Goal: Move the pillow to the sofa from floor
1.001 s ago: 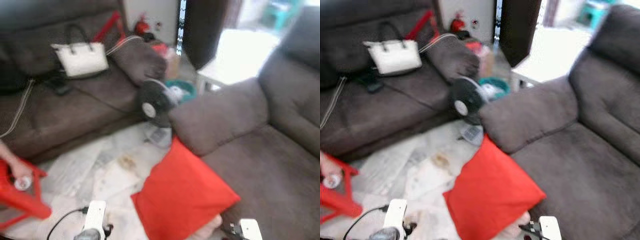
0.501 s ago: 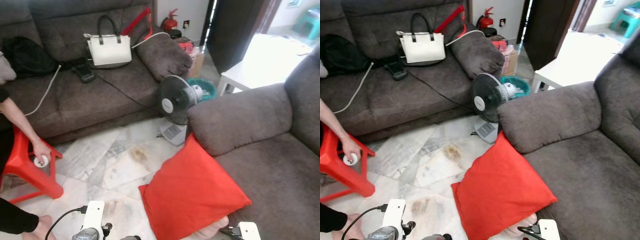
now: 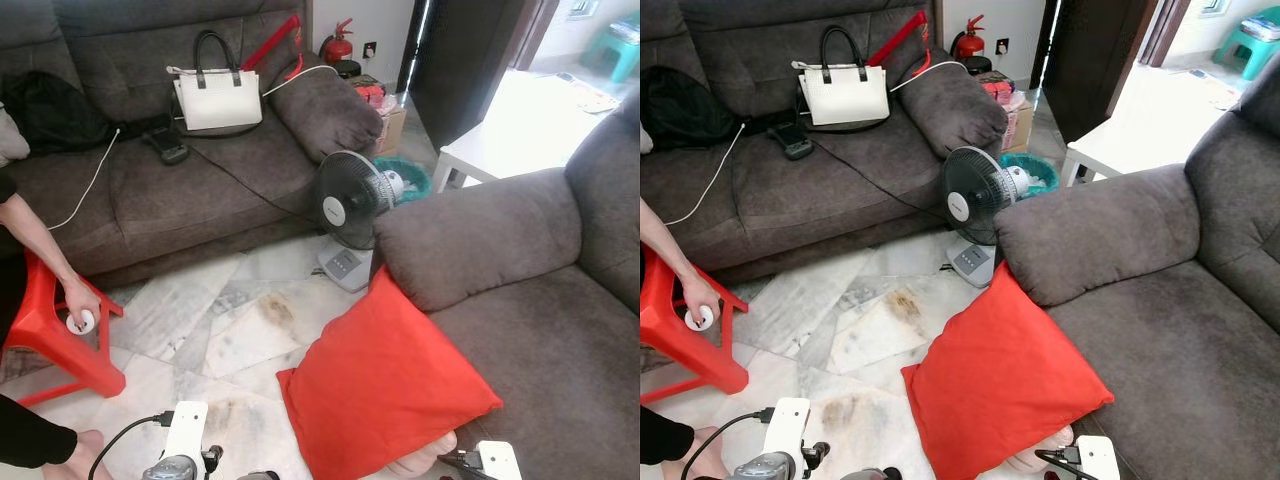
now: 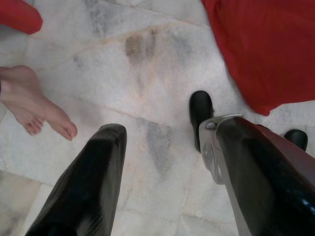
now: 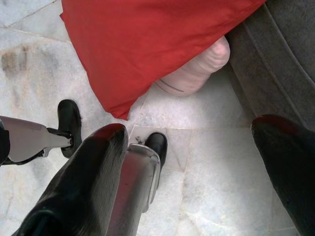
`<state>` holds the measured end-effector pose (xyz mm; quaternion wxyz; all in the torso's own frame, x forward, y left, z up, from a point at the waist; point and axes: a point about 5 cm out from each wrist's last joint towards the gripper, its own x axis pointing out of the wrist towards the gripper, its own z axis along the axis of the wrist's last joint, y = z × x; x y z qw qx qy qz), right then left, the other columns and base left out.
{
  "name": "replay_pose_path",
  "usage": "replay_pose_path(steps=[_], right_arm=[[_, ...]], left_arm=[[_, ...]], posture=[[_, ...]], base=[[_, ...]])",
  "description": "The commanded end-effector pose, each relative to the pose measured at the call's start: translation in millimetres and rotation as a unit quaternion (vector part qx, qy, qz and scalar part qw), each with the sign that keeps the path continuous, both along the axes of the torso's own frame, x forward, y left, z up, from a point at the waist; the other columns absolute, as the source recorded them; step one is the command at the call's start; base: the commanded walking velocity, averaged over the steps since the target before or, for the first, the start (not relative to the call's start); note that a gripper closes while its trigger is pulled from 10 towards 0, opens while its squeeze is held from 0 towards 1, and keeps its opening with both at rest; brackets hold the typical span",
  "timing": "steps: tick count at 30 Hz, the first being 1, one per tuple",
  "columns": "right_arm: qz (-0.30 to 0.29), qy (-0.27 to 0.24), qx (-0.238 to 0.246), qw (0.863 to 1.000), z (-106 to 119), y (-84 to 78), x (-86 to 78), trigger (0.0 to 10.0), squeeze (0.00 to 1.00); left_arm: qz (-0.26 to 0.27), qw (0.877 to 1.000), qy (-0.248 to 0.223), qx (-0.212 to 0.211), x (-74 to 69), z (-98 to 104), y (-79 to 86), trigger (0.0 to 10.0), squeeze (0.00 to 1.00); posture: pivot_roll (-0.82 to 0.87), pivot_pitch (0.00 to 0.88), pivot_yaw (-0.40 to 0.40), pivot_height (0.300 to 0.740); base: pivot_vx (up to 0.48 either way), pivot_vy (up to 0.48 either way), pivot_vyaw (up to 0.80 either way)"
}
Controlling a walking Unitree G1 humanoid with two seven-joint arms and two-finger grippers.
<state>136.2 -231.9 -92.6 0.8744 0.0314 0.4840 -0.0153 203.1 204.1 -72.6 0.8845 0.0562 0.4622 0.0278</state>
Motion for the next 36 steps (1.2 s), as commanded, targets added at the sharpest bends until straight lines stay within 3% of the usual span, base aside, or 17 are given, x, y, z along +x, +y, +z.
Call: replay_pose_path(steps=[1, 23, 36], right_arm=[[-0.001, 0.001, 0.000, 1.000, -0.3, -0.5, -1.4, 10.0, 0.00], [0.009, 0.002, -0.002, 1.000, -0.2, -0.4, -1.3, 10.0, 0.00], [0.008, 0.002, -0.002, 1.000, -0.1, -0.5, -0.9, 10.0, 0.00]], left_arm=[[-0.001, 1.000, 0.004, 0.004, -2.7, -1.2, 1.6, 10.0, 0.00], [-0.003, 1.000, 0.004, 0.005, -2.9, -1.3, 1.8, 10.0, 0.00], [0.007, 1.000, -0.002, 0.001, -2.3, -0.9, 1.7, 10.0, 0.00]], posture=[[0.16, 0.063, -0.039, 0.740], [0.16, 0.059, -0.040, 0.740], [0.16, 0.063, -0.041, 0.740]], base=[[0.000, -0.255, 0.00], [0.000, -0.291, 0.00], [0.000, -0.102, 0.00]])
